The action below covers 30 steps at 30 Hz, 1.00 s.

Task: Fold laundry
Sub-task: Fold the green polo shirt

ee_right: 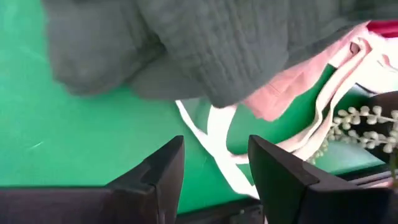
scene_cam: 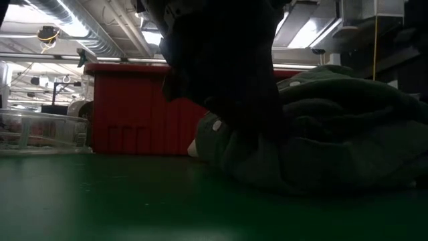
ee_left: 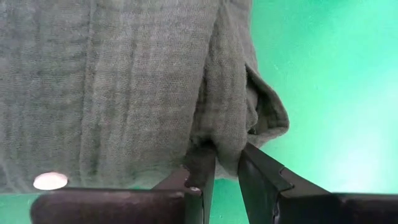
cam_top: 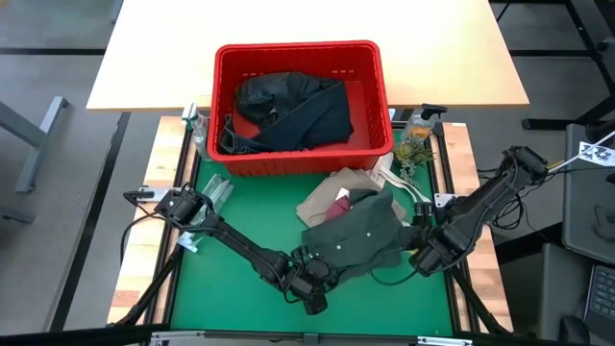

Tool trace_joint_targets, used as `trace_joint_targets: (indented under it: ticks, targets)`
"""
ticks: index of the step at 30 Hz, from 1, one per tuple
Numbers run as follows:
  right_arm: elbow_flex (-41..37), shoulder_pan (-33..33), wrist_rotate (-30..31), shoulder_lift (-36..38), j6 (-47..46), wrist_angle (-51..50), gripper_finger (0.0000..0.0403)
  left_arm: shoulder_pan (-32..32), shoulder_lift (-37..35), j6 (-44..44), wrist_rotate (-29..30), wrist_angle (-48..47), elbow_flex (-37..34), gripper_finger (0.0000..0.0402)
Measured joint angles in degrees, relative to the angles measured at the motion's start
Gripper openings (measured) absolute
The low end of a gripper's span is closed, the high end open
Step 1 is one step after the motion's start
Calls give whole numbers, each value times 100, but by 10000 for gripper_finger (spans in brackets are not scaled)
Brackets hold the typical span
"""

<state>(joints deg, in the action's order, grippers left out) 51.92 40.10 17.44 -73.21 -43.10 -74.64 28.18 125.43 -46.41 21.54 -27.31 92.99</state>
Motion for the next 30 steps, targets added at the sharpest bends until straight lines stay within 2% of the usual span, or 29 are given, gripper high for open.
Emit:
trace_joint_targets:
  ticks: [8, 12, 19, 23, 28, 30]
  targets:
    - [-749, 0, 577, -2, -17, 1387, 177, 0, 0, 2, -2, -2, 0, 64]
    - [-694, 0, 822, -2, -17, 1522, 177, 0, 0, 2, -1, -2, 0, 61]
    - [-671, 0, 701, -2, -15, 1579, 173, 0, 0, 2, 0, 0, 0, 58]
    - [-671, 0, 703, -2, -15, 1762, 134, 0, 0, 2, 0, 0, 0, 56]
    - [-671, 0, 860, -2, -53, 1806, 31, 2, 0, 2, -4, -2, -2, 29]
    - [-671, 0, 845, -2, -65, 1806, 10, 11, 0, 2, -78, -2, -2, 11]
